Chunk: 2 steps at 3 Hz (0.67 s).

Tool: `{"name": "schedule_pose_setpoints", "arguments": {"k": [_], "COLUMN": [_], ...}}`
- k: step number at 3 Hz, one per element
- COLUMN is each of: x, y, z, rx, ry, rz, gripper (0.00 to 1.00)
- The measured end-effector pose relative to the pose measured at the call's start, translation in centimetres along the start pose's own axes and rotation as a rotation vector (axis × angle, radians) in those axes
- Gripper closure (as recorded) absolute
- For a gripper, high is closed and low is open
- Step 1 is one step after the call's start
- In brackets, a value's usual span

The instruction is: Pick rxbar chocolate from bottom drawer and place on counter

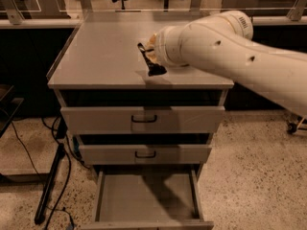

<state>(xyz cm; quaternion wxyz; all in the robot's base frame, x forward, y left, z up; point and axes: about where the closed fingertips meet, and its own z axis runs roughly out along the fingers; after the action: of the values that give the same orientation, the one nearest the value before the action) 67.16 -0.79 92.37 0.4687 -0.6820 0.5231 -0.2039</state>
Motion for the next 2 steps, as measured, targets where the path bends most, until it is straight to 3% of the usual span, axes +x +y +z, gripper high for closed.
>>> {"name": "schedule_pose_setpoints", "arguments": {"k": [1,2], "x": [-0.6,-0.9], "y": [-3.1,-6.3], "z": [2.3,1.5], "rx": [-0.015,0.033], "ry": [-0.063,-0.073], "rz": [-0.029,-0.063], "gripper": [1.00,1.00]}}
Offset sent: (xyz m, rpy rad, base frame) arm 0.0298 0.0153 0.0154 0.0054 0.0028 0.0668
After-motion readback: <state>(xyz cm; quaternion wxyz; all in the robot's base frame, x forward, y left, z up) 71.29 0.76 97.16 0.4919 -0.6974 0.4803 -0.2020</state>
